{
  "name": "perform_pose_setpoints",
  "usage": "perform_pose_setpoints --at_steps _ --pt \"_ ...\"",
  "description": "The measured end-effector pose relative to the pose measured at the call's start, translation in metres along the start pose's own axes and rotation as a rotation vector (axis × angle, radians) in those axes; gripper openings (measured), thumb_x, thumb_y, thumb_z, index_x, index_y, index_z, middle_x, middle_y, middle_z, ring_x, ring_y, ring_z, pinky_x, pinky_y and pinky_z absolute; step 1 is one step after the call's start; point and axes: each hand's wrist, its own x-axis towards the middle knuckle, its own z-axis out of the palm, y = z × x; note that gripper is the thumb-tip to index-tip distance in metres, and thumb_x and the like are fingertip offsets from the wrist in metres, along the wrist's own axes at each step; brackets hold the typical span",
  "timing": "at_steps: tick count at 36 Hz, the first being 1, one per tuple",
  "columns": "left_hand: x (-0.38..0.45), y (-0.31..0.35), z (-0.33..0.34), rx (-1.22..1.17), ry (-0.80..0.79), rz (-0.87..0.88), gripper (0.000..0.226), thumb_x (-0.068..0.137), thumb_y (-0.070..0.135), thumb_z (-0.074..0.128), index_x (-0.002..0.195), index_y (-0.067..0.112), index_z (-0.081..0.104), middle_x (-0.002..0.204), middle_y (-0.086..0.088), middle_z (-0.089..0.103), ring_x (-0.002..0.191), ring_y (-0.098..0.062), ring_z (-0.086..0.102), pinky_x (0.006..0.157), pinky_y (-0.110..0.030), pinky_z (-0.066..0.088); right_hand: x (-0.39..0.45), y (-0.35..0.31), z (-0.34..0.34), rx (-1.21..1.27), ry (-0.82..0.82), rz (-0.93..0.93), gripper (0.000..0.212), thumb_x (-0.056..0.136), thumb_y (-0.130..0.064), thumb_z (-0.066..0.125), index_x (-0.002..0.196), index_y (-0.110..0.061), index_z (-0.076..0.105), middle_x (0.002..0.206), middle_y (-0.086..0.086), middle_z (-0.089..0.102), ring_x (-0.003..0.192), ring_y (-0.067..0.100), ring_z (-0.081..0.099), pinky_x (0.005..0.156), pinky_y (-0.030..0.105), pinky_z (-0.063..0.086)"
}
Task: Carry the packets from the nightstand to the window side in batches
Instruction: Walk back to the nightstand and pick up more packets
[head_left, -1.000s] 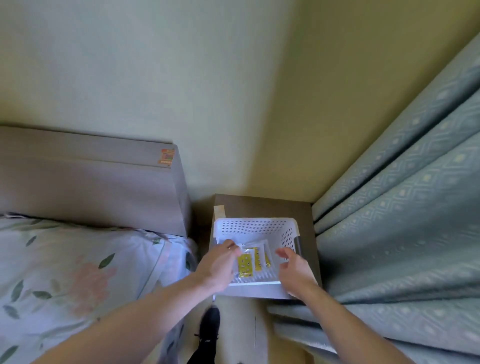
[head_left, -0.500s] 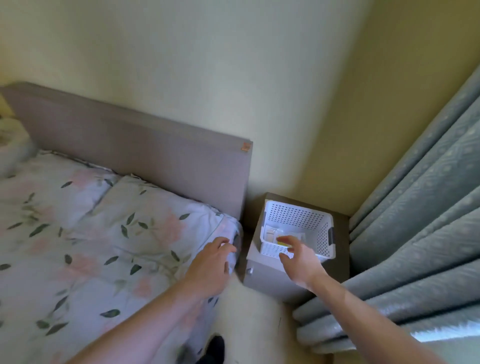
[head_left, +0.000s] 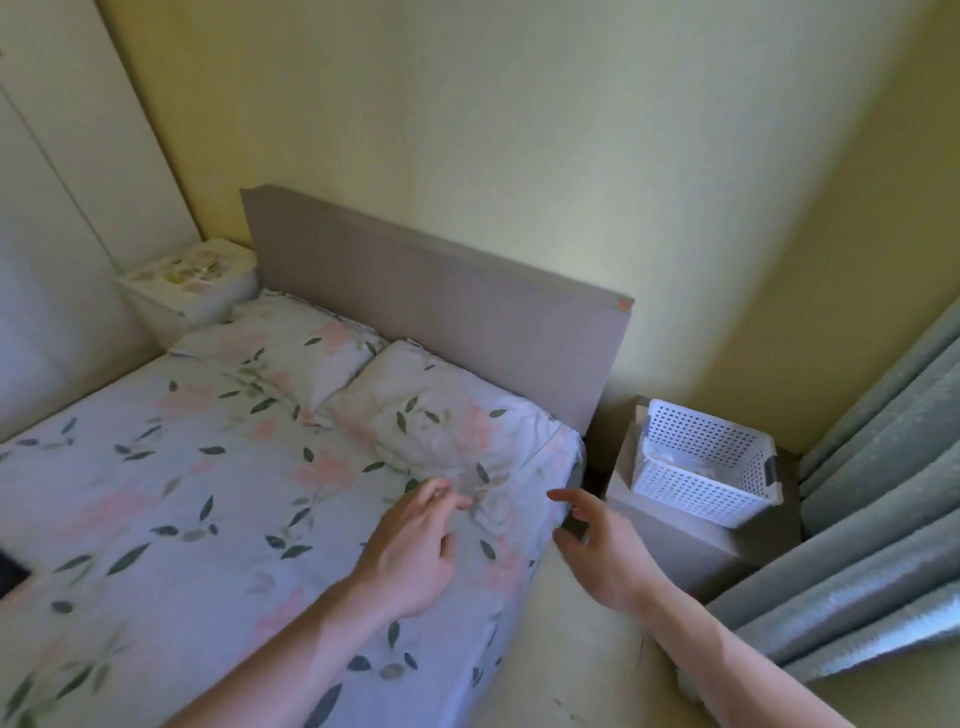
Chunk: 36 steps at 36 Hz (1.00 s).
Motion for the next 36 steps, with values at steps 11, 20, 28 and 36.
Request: perform_pose_setpoints --at_steps 11,20,28,36 --pt "-0.220 -0.108 -0.062 0.001 0.002 -0.147 0.038 0.102 0.024 0.047 0.139 0.030 0.046 0.152 0.017 0.026 0.138 -0.009 0.037 0.110 -0.024 0.035 -0.146 -0.122 0.135 -0.034 -0.098 -0.100 0.044 0.098 -0.025 0.058 0.141 -0.034 0.050 0.142 -0.009 0.054 0.120 0.012 0.059 0.087 0.016 0.037" --pt "-0.404 -0.160 -0.076 0.015 0.092 -0.352 0.039 0.102 0.028 0.049 0.140 0.034 0.044 0.154 0.019 0.024 0.141 -0.006 0.031 0.114 -0.025 0.031 -0.253 -0.169 0.232 0.012 -0.237 -0.273 0.044 0.100 -0.027 0.057 0.142 -0.037 0.047 0.145 -0.012 0.049 0.133 0.010 0.048 0.094 0.017 0.037" --pt "-0.547 -0.190 -0.082 0.025 0.072 -0.412 0.039 0.101 0.027 0.049 0.139 0.033 0.045 0.155 0.016 0.024 0.140 -0.010 0.034 0.112 -0.028 0.034 -0.367 -0.203 0.311 0.055 -0.329 -0.271 0.044 0.100 -0.030 0.056 0.142 -0.040 0.046 0.146 -0.010 0.048 0.125 0.010 0.055 0.086 0.018 0.042" --pt "-0.672 -0.252 -0.120 0.028 0.125 -0.458 0.039 0.101 0.028 0.048 0.140 0.032 0.045 0.155 0.015 0.024 0.140 -0.011 0.036 0.111 -0.029 0.036 -0.457 -0.267 0.397 0.018 -0.348 -0.332 0.045 0.099 -0.033 0.058 0.142 -0.040 0.046 0.146 -0.009 0.049 0.139 0.009 0.042 0.103 0.026 0.043"
